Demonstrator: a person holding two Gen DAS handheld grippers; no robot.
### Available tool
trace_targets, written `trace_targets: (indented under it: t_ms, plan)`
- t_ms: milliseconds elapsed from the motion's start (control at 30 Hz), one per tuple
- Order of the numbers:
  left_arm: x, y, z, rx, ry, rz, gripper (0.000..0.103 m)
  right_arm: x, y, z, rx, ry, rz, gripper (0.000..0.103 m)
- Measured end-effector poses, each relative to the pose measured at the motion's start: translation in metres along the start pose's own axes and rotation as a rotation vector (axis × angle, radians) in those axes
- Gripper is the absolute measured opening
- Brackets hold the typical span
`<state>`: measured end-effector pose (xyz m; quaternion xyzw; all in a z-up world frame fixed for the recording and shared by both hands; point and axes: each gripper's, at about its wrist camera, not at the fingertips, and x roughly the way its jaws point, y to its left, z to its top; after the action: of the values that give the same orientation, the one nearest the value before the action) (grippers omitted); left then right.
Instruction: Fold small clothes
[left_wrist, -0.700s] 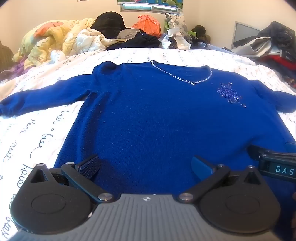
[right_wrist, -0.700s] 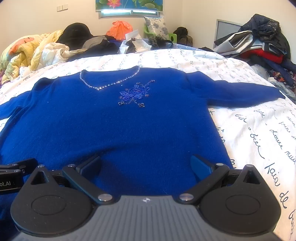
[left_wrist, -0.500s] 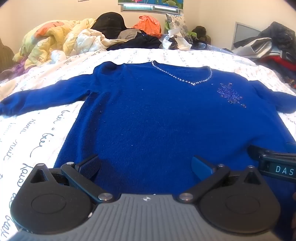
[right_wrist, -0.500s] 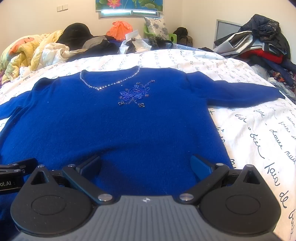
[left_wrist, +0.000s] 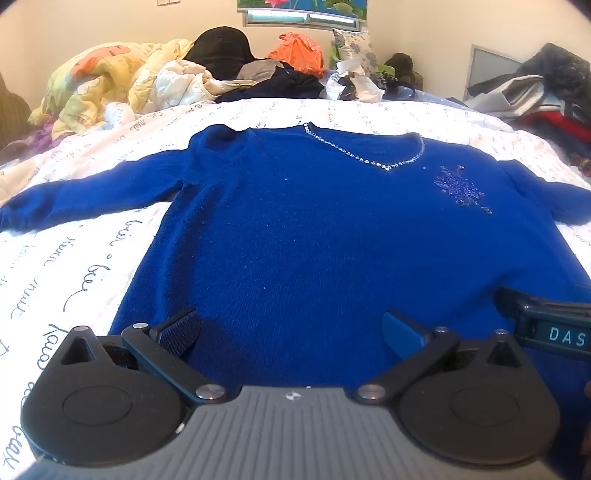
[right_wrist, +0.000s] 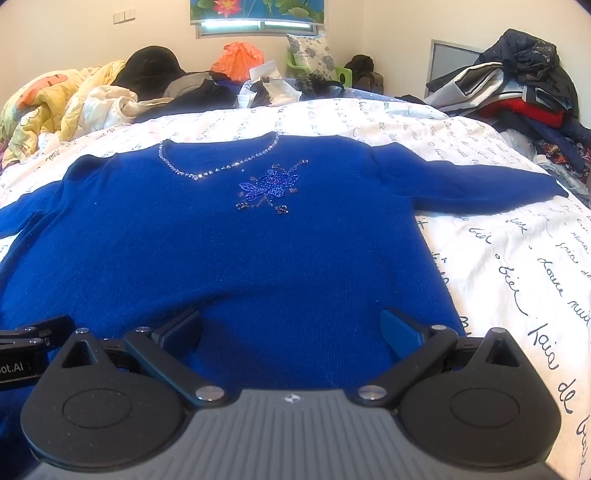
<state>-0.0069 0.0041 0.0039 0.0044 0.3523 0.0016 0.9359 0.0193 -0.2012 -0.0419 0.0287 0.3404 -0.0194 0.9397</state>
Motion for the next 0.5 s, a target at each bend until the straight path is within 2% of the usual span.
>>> trace_targets:
  t_ms: [500]
  plan:
    - [0.0033,-0.0040,0.0016,-0.008,-0.004,0.015,0.103,0.0012,0.0027,0.0007,-0.004,0.001,-0.006,0.103]
